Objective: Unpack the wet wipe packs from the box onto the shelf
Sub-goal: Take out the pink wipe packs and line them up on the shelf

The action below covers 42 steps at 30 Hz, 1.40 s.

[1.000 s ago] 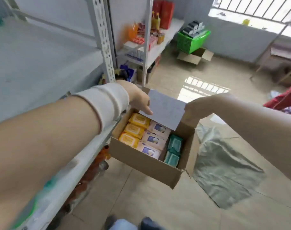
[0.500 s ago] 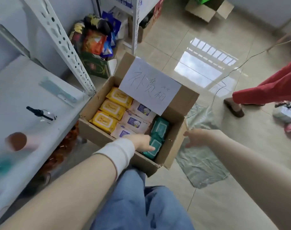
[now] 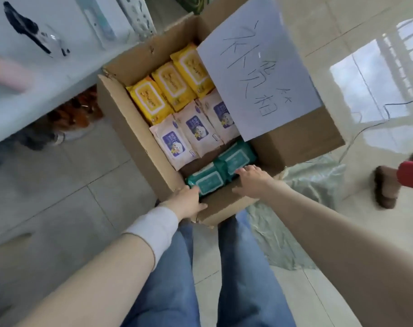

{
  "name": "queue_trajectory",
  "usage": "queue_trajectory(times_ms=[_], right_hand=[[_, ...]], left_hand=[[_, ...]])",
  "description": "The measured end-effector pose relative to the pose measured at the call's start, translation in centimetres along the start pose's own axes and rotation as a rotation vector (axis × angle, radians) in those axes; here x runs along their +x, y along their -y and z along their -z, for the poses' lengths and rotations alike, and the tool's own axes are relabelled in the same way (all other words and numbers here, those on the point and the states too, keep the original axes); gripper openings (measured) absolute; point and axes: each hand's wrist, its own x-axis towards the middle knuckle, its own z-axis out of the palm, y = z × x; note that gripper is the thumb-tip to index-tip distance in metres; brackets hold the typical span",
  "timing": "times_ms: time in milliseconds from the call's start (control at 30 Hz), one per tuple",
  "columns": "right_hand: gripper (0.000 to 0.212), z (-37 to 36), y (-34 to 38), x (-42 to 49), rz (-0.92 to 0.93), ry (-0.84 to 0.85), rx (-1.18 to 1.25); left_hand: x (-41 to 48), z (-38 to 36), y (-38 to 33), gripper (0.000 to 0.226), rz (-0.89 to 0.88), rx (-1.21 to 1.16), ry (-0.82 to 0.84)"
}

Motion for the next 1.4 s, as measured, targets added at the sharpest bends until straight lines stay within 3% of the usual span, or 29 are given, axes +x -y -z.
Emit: queue_trajectory(times_ms=[300,533,733,933,1033,1200,1333,1400], right_hand=[[0.093,-2.4,-4.9,15.5,-0.136,-0.009,0.11],[0.114,-4.3,-4.1,19.8,-0.295,-0.257,0.305],[0.103,-3.7,-4.9,19.4,-0.255,-0.355,0.193],[0.089,-2.9,-4.7,18.7,-0.278,-0.307,0.314],[0.078,-2.7,-5.1,18.5,-0.286,-0.251,0.2],[0.08,-2.7,-5.3,18.4,-0.227,-0.247,0.252],[0.087,-2.9,-5.2,18.3,-0.182,-0.215,0.337],[0.084,-2.9,-5.3,18.1,-0.152,-0.18,0.409]], left_hand=[[16.3,-4.2,0.4,0.084,0.205,-0.109,-0.151],[21.5,-4.9,2.0,0.078,0.189,-0.02,-0.099],[19.5,-4.4,1.6,0.079,0.173,-0.007,-0.151],[16.2,-4.2,1.0,0.068,0.202,-0.22,-0.247],[15.4,-4.8,0.5,0.06,0.225,-0.446,-0.284],[14.8,-5.9,0.3,0.06,0.173,-0.601,-0.383],[14.4,-7.1,1.1,0.078,0.055,-0.546,-0.347],[14.1,-7.2,1.1,0.073,0.024,-0.487,-0.347]])
